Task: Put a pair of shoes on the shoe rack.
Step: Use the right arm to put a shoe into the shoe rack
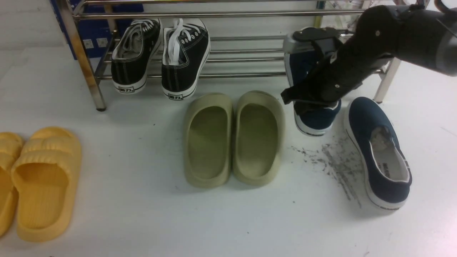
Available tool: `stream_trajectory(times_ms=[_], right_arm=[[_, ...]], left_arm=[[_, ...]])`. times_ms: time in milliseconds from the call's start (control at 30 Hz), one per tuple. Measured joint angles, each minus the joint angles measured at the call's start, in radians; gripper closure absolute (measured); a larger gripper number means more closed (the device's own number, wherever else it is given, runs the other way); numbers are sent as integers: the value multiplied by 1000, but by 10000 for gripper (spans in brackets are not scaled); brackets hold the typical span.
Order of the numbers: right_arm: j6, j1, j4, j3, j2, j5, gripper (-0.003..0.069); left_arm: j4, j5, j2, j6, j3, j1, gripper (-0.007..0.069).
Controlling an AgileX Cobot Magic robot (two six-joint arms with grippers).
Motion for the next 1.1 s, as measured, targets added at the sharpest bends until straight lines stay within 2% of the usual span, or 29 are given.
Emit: stream_trajectory(times_ms=[400, 800, 933, 1100], right_arm=[[-3, -69, 0, -315, 222, 19, 613], [-100, -81, 2, -350, 246, 30, 612], [-100, -81, 0, -350, 246, 30, 589], [-100, -81, -1, -355, 246, 13, 500]], left_arm=[[0, 0, 0, 0, 0, 0, 461], [0, 0, 0, 0, 0, 0, 448], [0, 0, 0, 0, 0, 0, 444], [0, 0, 0, 0, 0, 0, 442]])
